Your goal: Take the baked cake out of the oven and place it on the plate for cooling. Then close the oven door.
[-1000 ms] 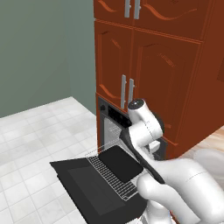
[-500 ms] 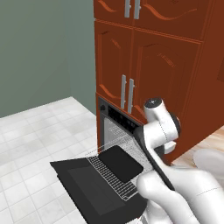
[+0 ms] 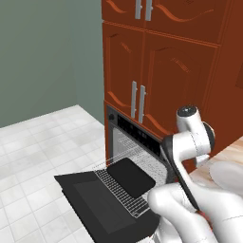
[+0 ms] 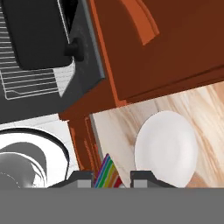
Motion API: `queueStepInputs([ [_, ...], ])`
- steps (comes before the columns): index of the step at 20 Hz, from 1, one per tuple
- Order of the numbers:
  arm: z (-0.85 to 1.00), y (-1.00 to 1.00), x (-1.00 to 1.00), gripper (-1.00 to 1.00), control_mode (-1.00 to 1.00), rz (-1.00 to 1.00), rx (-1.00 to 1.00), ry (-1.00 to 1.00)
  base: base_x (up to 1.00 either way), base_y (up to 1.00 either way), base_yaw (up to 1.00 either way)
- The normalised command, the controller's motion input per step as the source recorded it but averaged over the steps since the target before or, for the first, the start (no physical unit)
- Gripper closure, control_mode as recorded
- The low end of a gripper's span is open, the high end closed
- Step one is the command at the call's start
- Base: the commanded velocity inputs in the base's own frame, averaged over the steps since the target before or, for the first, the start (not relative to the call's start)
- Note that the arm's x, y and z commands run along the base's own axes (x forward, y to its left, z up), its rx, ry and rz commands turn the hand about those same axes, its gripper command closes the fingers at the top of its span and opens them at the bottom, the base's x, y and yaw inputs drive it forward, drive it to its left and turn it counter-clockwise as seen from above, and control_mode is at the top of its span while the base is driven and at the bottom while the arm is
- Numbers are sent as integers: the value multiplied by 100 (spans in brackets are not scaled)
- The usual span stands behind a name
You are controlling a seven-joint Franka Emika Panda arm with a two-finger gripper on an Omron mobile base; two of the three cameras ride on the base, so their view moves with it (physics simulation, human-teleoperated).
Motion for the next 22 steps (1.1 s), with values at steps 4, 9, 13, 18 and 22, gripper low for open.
queueStepInputs([
  [4, 8, -52, -11, 100, -100, -5, 0, -1, 0, 0, 0],
  [9, 2, -57, -3, 100, -100, -3, 0, -3, 0, 0, 0],
  [13, 0, -59, 0, 100, -100, -2, 0, -2, 0, 0, 0],
  [18, 0, -61, 0, 100, -100, -2, 1, -2, 0, 0, 0],
  [22, 0, -59, 0, 100, -100, -2, 4, -3, 0, 0, 0],
])
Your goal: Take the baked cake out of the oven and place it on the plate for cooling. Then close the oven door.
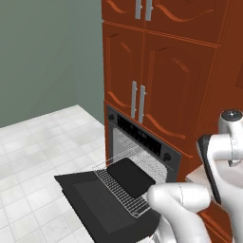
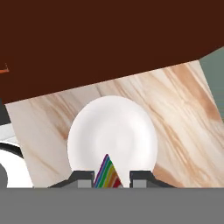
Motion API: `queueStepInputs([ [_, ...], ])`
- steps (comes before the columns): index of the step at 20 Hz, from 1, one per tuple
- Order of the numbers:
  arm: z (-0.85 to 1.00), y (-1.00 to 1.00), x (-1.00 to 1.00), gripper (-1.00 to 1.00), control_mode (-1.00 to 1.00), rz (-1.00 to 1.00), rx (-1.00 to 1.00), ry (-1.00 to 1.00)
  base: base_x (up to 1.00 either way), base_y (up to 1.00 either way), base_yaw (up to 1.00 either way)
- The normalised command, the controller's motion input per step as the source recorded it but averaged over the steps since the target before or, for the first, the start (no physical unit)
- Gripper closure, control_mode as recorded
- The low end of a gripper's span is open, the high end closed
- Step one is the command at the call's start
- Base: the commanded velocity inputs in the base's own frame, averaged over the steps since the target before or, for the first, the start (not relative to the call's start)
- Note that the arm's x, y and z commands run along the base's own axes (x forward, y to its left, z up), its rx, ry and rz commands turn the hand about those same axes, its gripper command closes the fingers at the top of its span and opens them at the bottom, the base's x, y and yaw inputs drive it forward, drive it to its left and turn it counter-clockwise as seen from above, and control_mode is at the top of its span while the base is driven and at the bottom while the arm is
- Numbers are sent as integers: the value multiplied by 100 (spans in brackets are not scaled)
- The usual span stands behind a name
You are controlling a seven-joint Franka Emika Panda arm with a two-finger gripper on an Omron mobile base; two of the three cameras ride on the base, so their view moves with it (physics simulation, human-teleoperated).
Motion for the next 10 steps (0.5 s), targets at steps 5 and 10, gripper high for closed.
queueStepInputs([
  [5, 0, -52, 0, 100, -100, -2, 9, -1, 0, 0, 0],
  [10, -6, -33, 0, 100, -100, -2, 9, -1, 0, 0, 0],
])
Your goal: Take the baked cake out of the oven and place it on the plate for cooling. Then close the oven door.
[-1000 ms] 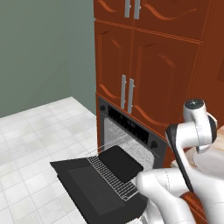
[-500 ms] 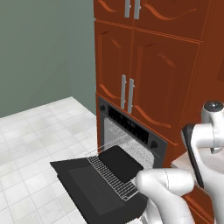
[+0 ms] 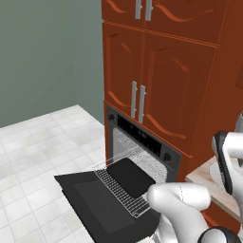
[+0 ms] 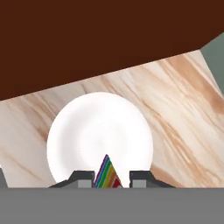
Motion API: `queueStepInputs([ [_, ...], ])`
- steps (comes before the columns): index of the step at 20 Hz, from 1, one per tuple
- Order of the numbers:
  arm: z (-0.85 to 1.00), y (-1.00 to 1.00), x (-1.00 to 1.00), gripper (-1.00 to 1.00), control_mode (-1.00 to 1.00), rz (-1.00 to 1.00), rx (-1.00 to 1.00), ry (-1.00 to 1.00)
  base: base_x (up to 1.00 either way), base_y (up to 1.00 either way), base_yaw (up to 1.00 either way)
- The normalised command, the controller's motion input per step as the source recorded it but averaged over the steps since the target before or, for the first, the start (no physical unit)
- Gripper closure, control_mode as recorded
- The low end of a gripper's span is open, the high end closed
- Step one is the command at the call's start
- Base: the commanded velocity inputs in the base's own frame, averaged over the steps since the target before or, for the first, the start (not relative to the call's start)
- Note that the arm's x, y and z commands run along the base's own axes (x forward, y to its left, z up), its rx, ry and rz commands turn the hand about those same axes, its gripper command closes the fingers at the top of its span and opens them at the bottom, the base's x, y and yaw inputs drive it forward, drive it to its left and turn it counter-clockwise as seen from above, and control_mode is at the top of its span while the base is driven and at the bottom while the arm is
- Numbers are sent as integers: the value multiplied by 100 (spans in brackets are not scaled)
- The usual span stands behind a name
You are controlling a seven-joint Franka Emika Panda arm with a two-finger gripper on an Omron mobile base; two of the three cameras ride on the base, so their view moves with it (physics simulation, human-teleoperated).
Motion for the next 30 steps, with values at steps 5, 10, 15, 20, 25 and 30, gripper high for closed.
queueStepInputs([
  [5, -7, -16, 0, 100, -100, -3, 5, 0, 0, 0, 0],
  [10, -12, -8, 0, 100, -100, -3, 2, 0, 0, 0, 0],
  [15, -21, -3, 0, 100, -100, -1, 0, 0, 0, 0, 0],
  [20, -27, -2, 0, 100, -100, 0, 2, -1, 0, 0, 0],
  [25, -25, -1, 0, 100, -100, 0, 4, 0, 0, 0, 0],
  [30, -26, 0, 0, 100, -100, 0, 4, 0, 0, 0, 0],
])
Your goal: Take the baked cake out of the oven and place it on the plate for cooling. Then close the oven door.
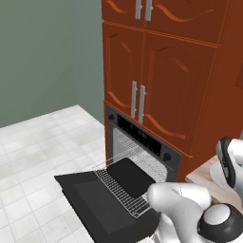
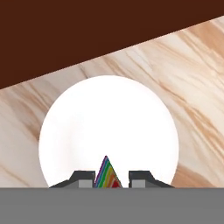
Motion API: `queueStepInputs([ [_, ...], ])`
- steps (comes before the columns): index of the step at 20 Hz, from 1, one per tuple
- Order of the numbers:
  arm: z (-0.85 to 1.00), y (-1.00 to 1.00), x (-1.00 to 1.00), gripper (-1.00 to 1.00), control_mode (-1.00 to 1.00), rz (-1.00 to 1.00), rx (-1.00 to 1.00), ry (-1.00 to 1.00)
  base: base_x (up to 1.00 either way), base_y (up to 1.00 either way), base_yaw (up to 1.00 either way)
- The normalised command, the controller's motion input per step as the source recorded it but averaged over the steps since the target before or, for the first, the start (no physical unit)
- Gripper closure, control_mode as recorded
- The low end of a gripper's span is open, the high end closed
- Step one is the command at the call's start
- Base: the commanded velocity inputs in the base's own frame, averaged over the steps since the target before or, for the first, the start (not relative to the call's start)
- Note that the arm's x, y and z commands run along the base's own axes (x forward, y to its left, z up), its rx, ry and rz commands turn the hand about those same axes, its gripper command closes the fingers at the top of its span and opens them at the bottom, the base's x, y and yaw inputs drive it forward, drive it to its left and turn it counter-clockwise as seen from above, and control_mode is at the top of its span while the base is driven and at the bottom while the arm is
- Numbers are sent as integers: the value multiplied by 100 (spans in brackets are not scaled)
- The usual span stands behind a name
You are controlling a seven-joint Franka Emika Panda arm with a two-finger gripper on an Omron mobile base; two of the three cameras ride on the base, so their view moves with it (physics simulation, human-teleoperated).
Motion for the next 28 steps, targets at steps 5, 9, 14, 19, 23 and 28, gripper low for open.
queueStepInputs([
  [5, -26, 0, 0, 100, -100, 0, 2, 0, 0, 0, 0],
  [9, -24, -2, 0, 100, -100, 0, 1, 0, 0, 0, 0],
  [14, -20, -3, 0, 100, -100, 0, 1, 0, 0, 0, 0],
  [19, -15, -4, 0, 100, -100, 0, 1, 0, 0, 0, 0],
  [23, -9, -4, 0, 100, -100, 0, 1, 0, 0, 0, 0],
  [28, -2, -8, 0, 100, -100, 0, 0, -2, 0, 0, 0],
])
